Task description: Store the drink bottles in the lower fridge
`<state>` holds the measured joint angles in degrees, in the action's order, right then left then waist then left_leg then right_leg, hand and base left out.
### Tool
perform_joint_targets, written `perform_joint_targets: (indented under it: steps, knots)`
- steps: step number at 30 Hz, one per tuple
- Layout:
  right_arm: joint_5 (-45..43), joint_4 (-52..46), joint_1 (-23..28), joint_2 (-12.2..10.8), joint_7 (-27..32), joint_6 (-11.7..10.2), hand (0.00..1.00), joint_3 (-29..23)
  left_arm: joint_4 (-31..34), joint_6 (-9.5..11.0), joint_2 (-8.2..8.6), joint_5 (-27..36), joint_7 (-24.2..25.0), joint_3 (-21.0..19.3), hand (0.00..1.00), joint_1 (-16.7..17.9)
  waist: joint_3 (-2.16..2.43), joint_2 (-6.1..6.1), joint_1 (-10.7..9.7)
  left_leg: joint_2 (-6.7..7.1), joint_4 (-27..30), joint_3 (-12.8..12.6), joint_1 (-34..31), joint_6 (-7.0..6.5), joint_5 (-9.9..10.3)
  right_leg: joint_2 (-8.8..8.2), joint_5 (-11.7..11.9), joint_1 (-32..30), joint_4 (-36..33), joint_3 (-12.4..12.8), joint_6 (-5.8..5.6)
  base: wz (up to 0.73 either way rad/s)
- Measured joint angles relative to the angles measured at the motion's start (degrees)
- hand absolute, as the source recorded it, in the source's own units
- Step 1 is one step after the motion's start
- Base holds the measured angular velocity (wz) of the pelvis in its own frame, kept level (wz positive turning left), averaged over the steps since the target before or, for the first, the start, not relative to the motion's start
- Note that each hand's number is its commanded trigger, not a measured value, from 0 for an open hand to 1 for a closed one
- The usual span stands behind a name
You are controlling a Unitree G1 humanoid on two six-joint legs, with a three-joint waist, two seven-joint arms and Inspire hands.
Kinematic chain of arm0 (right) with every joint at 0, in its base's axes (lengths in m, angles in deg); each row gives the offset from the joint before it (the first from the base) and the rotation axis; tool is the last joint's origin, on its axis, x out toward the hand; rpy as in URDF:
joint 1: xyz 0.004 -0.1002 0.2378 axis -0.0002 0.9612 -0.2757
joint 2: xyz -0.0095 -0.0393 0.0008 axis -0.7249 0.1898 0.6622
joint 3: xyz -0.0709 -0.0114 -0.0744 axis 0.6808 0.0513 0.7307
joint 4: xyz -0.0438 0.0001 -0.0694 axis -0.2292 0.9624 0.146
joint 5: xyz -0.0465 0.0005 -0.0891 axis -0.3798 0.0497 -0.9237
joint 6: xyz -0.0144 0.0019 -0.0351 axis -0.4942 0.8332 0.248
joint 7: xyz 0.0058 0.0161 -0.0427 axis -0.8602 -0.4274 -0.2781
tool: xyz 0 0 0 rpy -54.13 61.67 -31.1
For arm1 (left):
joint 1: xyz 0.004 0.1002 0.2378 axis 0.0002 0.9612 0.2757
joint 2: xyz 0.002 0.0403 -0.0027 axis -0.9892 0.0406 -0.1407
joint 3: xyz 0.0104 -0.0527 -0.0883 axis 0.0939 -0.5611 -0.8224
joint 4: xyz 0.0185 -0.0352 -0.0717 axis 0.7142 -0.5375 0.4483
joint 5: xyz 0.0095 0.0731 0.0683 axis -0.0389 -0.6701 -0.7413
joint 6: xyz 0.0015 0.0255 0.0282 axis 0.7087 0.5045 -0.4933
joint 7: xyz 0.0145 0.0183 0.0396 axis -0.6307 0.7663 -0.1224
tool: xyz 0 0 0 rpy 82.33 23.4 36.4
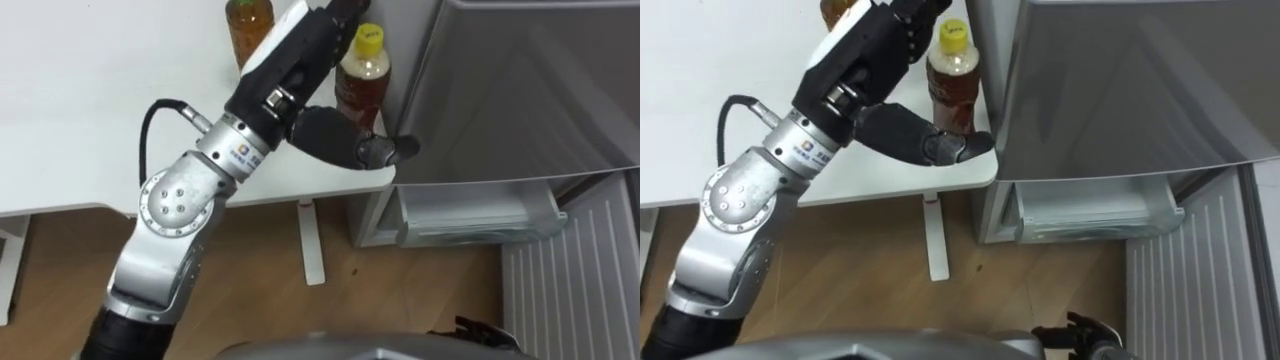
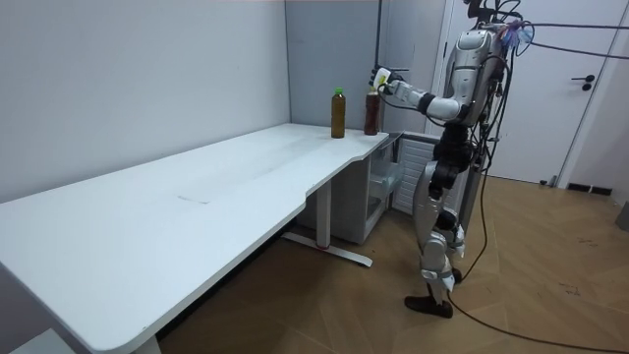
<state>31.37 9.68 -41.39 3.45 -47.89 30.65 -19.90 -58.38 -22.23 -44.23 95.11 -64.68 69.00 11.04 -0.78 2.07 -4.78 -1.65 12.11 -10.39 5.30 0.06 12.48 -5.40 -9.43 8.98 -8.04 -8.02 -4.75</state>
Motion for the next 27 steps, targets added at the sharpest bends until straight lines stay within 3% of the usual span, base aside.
perform_joint_targets:
  steps: [6, 17, 27]
  knots:
    - [0.2, -0.2, 0.0, 0.2, 0.7, 0.5, 0.00, 0.8, -2.5, 1.4, 0.06, 0.1, -0.9, 0.3, 0.00, 0.0, 0.12, -0.16, 0.1, -0.05, 0.0, -0.2, 0.2, 0.00, 0.0, 0.01, 0.0, 0.1, -0.2, 0.0, 0.00, -0.01]
    - [1.8, -0.7, 0.7, 0.6, 1.2, 1.1, 0.00, 1.1, -4.6, 1.2, 0.08, 0.2, -2.2, 0.4, 0.00, 0.7, 0.56, -0.80, 0.2, -0.50, 0.2, -0.4, 0.3, 0.14, -0.1, 0.35, 0.0, 0.1, -0.6, 0.0, 0.02, 0.00]
    - [1.8, -0.7, 0.7, 0.6, 1.1, 1.1, 0.00, 1.2, -4.3, 1.1, 0.25, 0.2, -2.6, 0.4, 0.00, 0.8, 0.60, -0.62, 0.2, -0.61, -0.4, -0.4, 0.3, 0.27, -0.1, 0.48, 0.0, 0.0, -0.6, 0.0, 0.03, 0.00]
